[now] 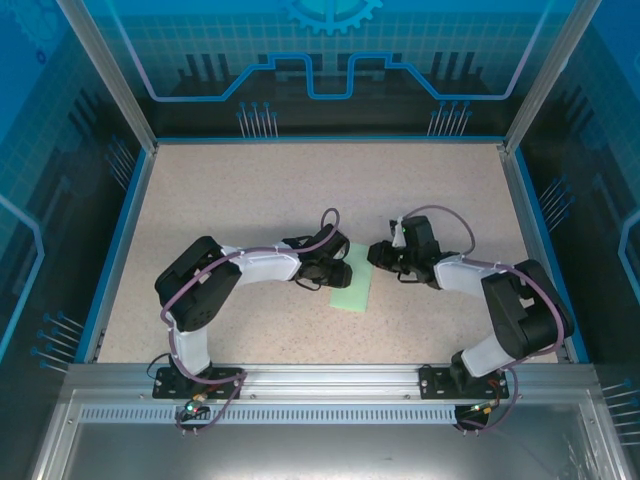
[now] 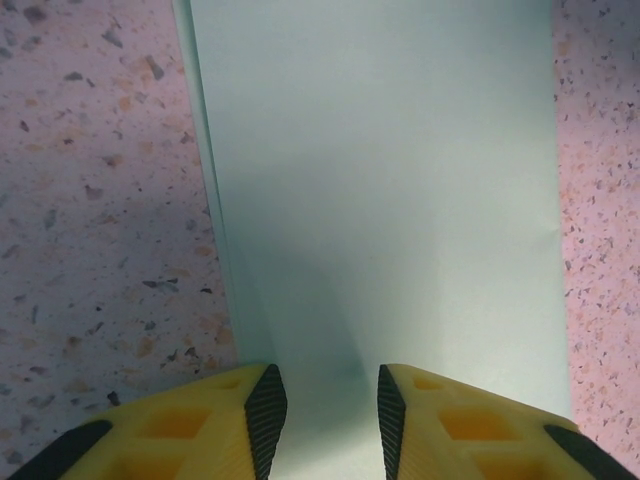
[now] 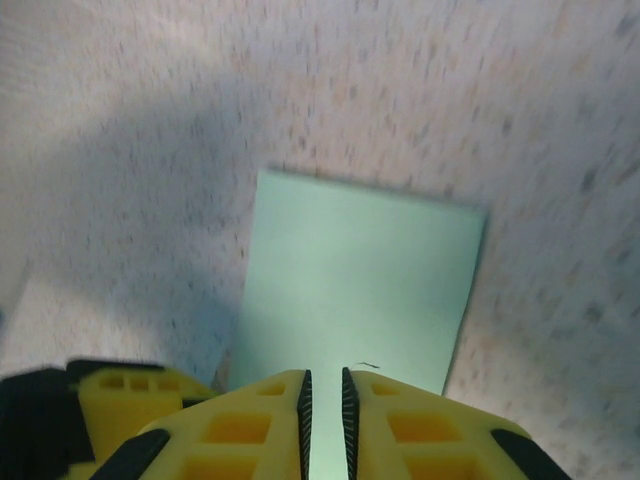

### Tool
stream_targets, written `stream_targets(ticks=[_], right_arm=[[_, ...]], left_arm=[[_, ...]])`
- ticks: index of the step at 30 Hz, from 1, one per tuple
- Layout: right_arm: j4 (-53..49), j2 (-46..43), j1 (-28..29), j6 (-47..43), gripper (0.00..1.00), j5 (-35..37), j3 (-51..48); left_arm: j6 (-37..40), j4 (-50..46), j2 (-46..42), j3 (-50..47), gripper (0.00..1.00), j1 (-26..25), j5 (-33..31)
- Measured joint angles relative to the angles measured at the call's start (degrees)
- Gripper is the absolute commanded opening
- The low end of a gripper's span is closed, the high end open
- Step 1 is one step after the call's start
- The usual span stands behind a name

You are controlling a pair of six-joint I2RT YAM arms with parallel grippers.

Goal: Fold a paper plane with a square sheet of paper (pick it up from the middle)
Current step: Fold the square sheet of paper in half at the center of the table.

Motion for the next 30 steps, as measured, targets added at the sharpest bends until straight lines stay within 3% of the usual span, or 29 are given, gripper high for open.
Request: stream_targets(ticks=[13,22,30], right_arm=[[0.4,1.0,4.4,2.1,0.16,0.5,-4.5],[1.0,1.0,4.4,1.8,0.15,0.5,-4.9],[1.6,0.9,4.4,1.8,0.15,0.5,-5.3]], left_arm=[[-0.3,-1.9,-0.5,0.7,0.42,0.9,2.2],[-1.3,-8.7,-6.8,0.7,0.57,1.9,2.3],[-13.5,-5.7,-18.0,-8.9,0.64,1.6,5.5]])
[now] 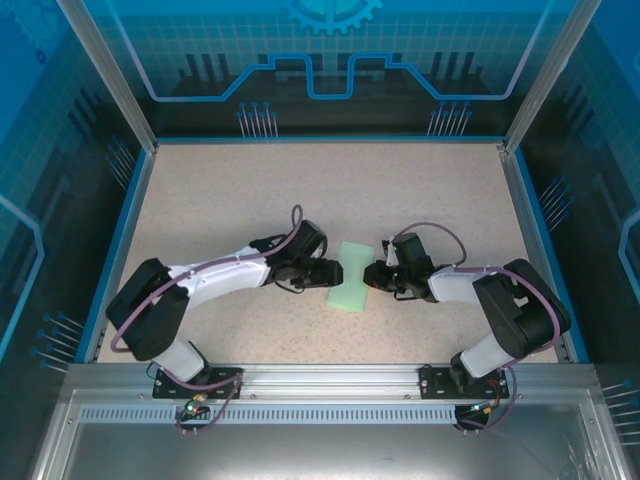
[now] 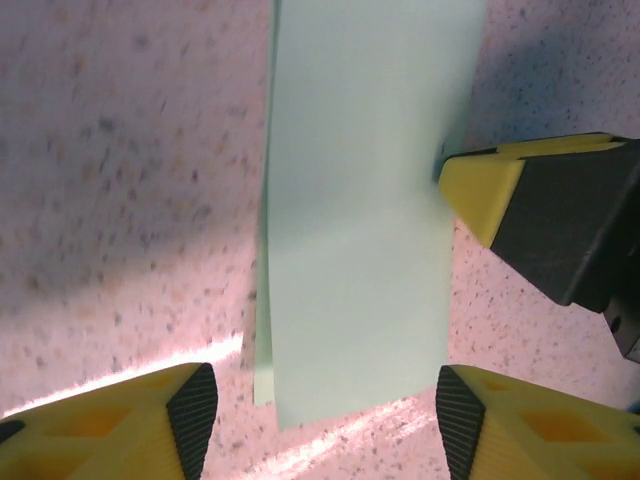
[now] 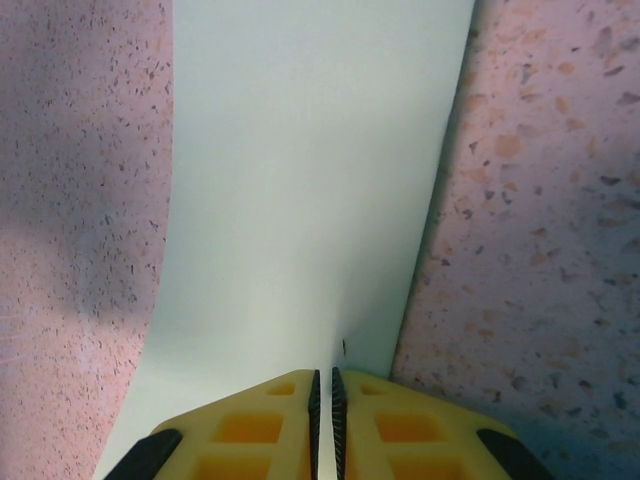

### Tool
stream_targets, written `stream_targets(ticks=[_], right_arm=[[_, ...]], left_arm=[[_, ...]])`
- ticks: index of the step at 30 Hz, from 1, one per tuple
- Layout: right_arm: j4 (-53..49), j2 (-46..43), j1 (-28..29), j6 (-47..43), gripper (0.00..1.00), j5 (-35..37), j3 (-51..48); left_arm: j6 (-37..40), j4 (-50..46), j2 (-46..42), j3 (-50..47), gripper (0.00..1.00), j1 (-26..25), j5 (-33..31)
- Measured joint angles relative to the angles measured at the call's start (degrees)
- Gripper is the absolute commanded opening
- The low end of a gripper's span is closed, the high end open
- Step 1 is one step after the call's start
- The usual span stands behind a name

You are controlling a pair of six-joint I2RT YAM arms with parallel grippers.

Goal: Fold a paper plane with a square sheet of paper (pick it up from the middle)
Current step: Fold the square sheet of paper in half at the center of the table.

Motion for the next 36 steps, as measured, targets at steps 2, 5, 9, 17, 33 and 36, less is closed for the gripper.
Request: stream_targets(ticks=[2,5,9,17,33,36], right_arm=[[0.5,-0.1,0.0,0.0,0.15,0.0,-0.2],[0.8,-0.2,0.0,0.0,0.15,0.1,-0.5],[0.9,-0.3,0.1,0.0,0.15,0.3,-0.5],[0.9,-0.5,0.3,0.0,0.15,0.7,-0.7],[0.8,-1.5,0.3,-0.4,0.15,1.0,-1.6],[0.8,-1.6,0.3,-0.4,0.15,1.0,-1.6]], left_arm=[[-4.9,2.3,-2.3,-4.2,0.64,-0.7,0.3],[-12.7,6.9,-4.8,-9.8,0.62,-2.8,0.2],[-21.4,12.7,-5.2,-13.2,0.55,-6.4,-0.4],[-27.7,19.1,-5.0,-13.8,0.38,-7.7,-2.3],[-26.0,14.4,-3.6,-13.2,0.4,-7.7,-6.4],[-25.9,15.0,-2.8,-13.1,0.38,-7.7,-6.4]])
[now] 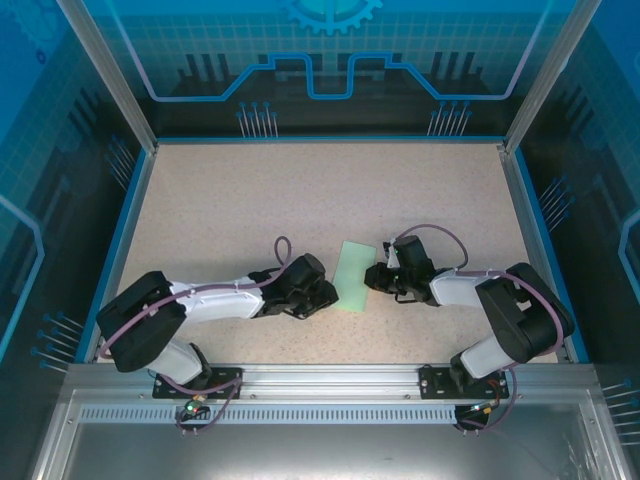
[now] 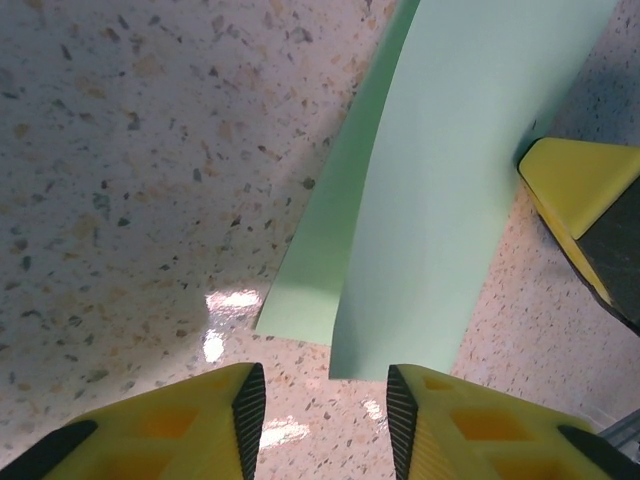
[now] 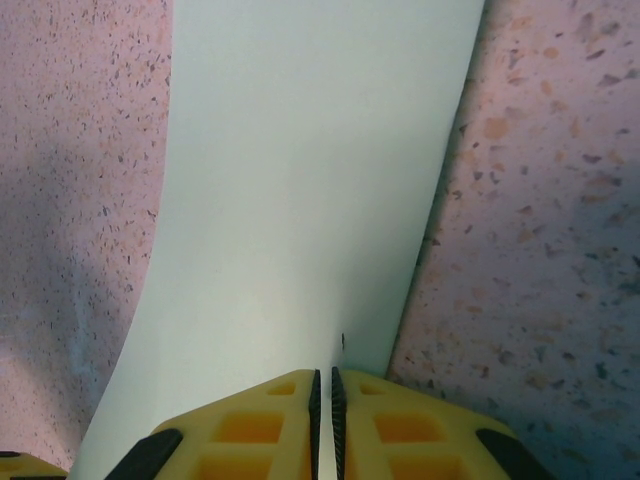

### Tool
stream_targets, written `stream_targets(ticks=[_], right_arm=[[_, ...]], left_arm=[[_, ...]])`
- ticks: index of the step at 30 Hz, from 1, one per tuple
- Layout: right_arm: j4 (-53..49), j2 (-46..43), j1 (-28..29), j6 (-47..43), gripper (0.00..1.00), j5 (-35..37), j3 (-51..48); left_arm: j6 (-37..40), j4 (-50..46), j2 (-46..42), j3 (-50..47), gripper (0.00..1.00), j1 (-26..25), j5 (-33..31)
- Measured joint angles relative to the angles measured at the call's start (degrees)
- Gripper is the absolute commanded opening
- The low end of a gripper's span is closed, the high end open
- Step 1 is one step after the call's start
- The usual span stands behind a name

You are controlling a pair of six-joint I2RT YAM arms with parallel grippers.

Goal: Fold a paper plane with a square sheet of paper (pick it up from the middle)
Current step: Fold the square sheet of paper in half at the center of the table, then fold the triangle a second time at the center of the table.

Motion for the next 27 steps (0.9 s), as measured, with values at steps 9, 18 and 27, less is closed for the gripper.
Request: stream_targets(ticks=[9,18,27], right_arm=[[-0.5,-0.8,0.0,0.0,0.15,0.0,-0.6],[-1.8,-1.7,0.0,0.0,0.15,0.0,-0.7],[-4.2,-3.6,0.0,-1.0,0.15,0.0,-0.6]], left_arm=[[0.8,0.9,1.1,1.6,0.13,0.0,0.1],[2.6,-0.3,1.6,3.1,0.02,0.0,0.4],[7.4,-3.6,5.6,8.8,0.0,0.0,2.2]])
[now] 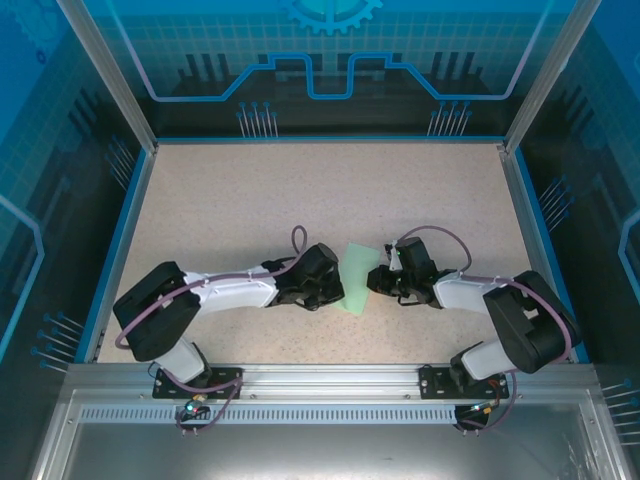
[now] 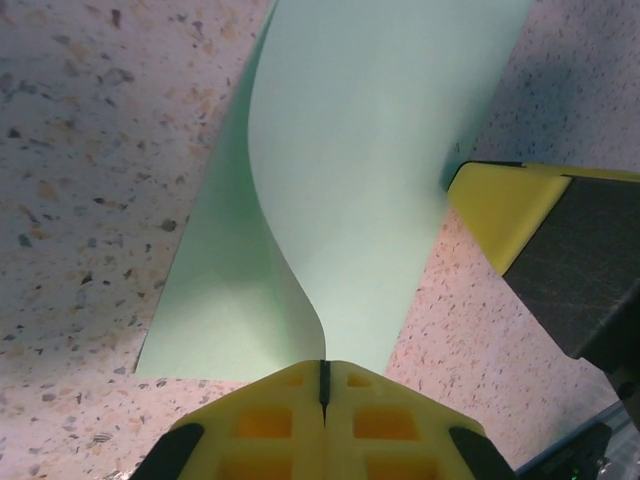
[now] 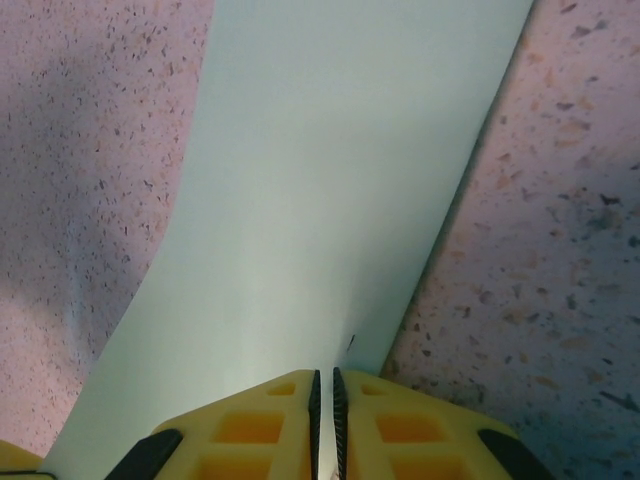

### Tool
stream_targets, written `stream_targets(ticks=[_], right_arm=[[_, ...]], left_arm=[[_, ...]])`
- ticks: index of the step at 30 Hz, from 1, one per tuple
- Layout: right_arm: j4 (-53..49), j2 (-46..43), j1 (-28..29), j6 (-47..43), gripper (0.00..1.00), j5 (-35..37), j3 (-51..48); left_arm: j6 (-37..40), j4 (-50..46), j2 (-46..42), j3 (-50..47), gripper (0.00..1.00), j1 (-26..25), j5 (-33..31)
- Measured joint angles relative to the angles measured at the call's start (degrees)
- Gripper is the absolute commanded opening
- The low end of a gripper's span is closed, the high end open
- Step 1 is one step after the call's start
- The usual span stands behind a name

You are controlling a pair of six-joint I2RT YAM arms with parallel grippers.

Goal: Fold a paper plane with a square sheet of paper (pick it up from the middle)
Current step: Fold the triangle a second time at the center of the table.

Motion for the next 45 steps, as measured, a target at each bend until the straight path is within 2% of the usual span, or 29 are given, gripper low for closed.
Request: stream_targets(ticks=[8,22,36,45], right_arm=[[-0.5,0.0,-0.2,-0.9,0.15,-0.2,0.5],[-1.3,0.6,-4.2,-3.7,0.15,-2.7,2.9],[-2.9,9.9,-7.4,-7.6,0.14,-5.9,9.2],[-2.9,10.8,-7.9,-8.0,0.14,-7.1,9.8]], left_arm=[[3.2,-1.9,4.2,3.9,0.0,0.0,2.3],[6.3,-2.8,10.4,10.8,0.01,0.5,5.2],[6.8,-2.9,16.5,17.3,0.01,0.9,7.3],[6.8,-3.0,18.3,17.9,0.01,1.2,7.5]])
